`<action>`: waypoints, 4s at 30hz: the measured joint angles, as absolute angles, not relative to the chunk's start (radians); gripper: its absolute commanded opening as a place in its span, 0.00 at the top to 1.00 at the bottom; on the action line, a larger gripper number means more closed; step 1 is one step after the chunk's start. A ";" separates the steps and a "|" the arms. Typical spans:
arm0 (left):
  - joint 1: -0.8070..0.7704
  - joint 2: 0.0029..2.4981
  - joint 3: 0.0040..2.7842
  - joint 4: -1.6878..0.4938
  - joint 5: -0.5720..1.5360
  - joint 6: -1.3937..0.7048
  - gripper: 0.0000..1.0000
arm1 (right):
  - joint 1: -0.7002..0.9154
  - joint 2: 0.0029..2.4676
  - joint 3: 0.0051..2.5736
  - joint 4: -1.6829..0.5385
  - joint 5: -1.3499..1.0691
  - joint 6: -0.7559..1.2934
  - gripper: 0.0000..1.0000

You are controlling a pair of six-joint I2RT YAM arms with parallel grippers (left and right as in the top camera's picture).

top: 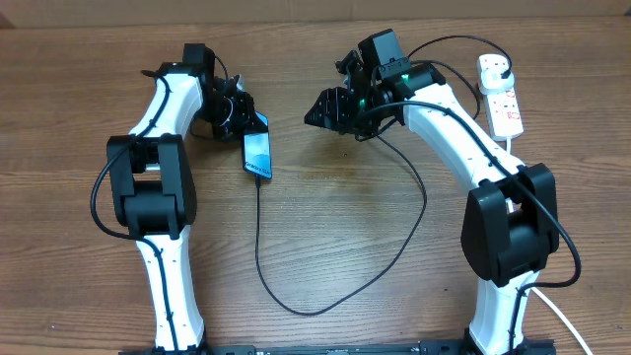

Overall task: Plug charger to phone and switch on socket
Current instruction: 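Lay the phone flat on the table with the left gripper and release, then move the right gripper to the white power strip's switch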

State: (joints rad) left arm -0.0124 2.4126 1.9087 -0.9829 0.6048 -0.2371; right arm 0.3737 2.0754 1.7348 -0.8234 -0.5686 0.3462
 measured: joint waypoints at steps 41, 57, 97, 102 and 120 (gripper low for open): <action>-0.013 2.393 1.899 -0.998 0.506 -0.257 0.71 | 0.374 2.075 1.735 -0.823 -0.568 0.344 0.34; -0.014 2.381 1.902 -1.009 0.430 -0.257 0.61 | 0.374 2.075 1.735 -0.823 -0.569 0.344 0.34; 0.046 2.275 2.181 -1.221 0.212 -0.260 0.61 | 0.334 2.064 1.736 -0.871 -0.568 0.305 0.42; 0.046 2.145 2.189 -1.221 0.192 -0.260 0.60 | 0.216 1.983 1.736 -0.908 -0.567 0.295 0.41; 0.046 1.921 2.198 -1.313 0.186 -0.251 0.60 | -0.212 1.856 1.768 -1.014 -0.277 0.261 0.32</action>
